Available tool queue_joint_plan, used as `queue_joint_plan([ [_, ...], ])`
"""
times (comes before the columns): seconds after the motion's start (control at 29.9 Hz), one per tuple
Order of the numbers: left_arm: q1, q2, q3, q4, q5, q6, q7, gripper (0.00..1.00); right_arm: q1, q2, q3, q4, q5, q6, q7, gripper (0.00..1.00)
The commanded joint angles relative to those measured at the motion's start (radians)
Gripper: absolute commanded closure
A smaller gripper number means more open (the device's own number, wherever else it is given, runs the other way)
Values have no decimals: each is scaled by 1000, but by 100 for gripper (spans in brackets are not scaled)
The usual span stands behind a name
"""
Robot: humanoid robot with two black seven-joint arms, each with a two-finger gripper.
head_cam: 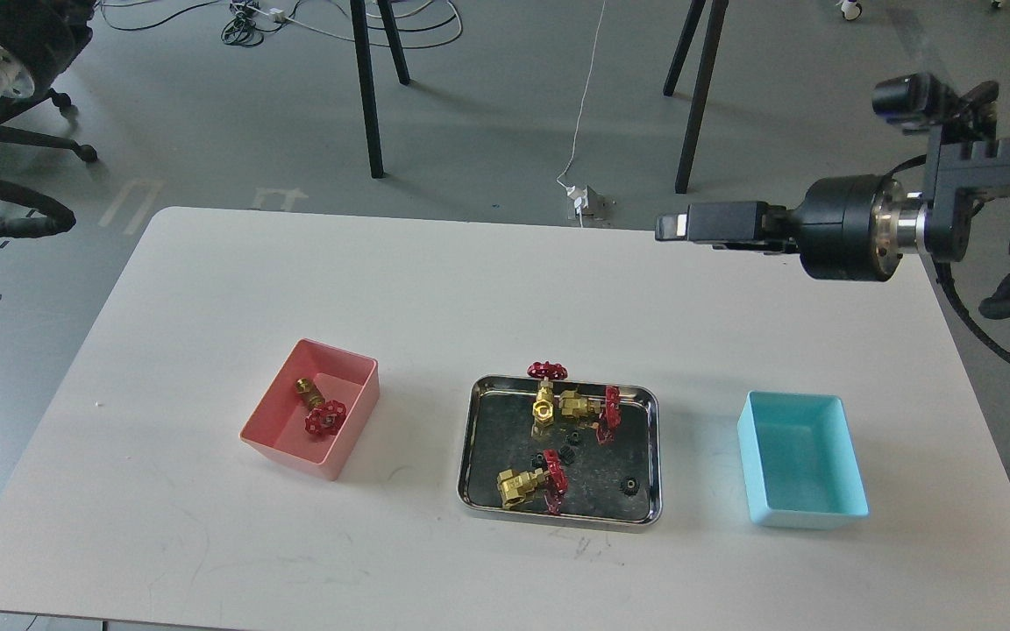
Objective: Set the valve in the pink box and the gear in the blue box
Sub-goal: 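Reach the right gripper down to the small dark gear on the tray, then close the right gripper on the gear and lift it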
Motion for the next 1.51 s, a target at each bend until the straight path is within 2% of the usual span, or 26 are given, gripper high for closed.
queue_joint_plan([
  [0.0,-55,-1,0,46,-3,-2,-1,1,-24,31,-91,49,-283,16,47,1],
  [0.2,-66,-1,-3,57,-4,3,-5,1,-31,163,-194,49,-574,16,99,1],
  [0.57,-75,4,-85,58,-3,9,-9,1,-140,310,-260,-20,-809,16,96,3],
  [0.9,-81,5,-85,60,-3,10,-11,1,-160,393,-248,-129,-878,16,103,19],
  [1.04,-82,7,-86,63,-3,9,-11,1,-163,416,-249,-143,-909,16,123,26],
  [1.47,-90,36,-103,64,-3,7,-12,1,-188,506,-238,-243,-921,16,123,32],
])
